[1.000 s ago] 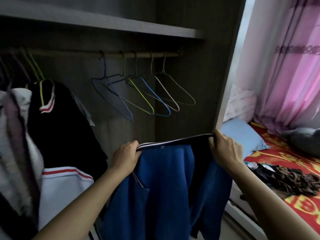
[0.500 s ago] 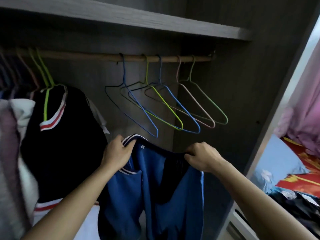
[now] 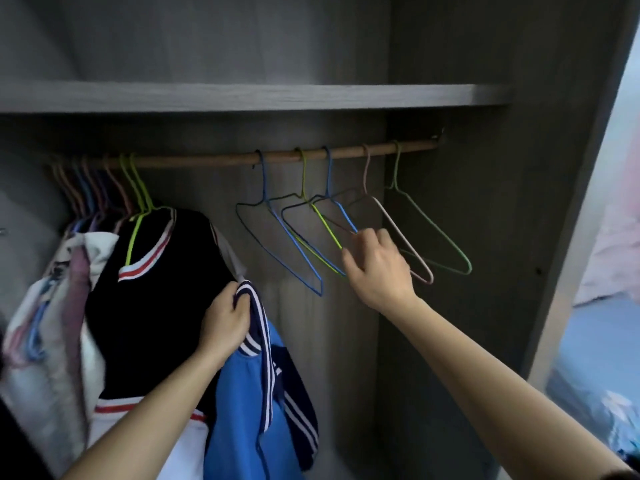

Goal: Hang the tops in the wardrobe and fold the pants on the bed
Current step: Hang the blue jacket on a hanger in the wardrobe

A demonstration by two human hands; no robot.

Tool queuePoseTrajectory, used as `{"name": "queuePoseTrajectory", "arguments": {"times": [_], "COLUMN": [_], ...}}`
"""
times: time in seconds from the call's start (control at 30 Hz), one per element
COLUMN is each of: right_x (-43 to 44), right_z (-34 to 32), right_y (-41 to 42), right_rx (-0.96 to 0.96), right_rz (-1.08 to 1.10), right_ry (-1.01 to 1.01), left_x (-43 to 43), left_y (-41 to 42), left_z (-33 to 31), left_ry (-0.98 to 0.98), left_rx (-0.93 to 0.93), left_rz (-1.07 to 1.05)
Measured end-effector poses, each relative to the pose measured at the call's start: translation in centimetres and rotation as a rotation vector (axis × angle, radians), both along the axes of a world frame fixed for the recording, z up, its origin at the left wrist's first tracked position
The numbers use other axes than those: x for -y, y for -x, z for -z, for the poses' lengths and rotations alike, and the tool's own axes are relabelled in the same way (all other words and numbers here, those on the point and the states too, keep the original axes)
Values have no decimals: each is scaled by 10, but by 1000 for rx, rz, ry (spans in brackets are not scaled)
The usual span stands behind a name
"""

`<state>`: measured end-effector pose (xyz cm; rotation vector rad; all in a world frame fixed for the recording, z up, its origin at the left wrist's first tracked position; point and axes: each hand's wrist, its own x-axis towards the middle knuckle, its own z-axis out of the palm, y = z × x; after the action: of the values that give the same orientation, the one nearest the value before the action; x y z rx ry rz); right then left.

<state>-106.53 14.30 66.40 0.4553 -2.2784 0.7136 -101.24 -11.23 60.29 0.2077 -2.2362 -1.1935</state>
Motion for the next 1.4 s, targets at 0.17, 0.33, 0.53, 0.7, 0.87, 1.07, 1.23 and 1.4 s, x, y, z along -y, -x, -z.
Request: {"name": "queuePoseTrajectory", "arguments": {"times": [0.17, 0.33, 0.53, 0.7, 0.87, 1.07, 1.23, 1.4], "right_x": [19, 38, 41, 18, 1, -19, -51, -74], "right_z": [-3, -3, 5, 2, 0, 19, 102, 142], "right_y": [29, 39, 38, 59, 68, 39, -16, -45], "right_rx": [200, 375, 17, 325, 292, 126, 183, 178], "right_rz": [14, -80, 121, 185, 69, -19, -37, -9], "right_ry": [-149, -162, -180, 101, 237, 523, 698, 722], "left_x": [-3, -3, 6, 2, -9, -29, -53, -81], "left_y": [-11, -24, -36, -40, -40, -34, -26, -15], "left_z": [-6, -5, 1, 6, 15, 24, 29, 37], "left_ry": [52, 51, 69, 75, 108, 164, 249, 292], "left_rx": [21, 14, 33, 34, 43, 67, 83, 123], "left_rz": [-8, -18, -4, 30, 86, 113, 176, 269]}}
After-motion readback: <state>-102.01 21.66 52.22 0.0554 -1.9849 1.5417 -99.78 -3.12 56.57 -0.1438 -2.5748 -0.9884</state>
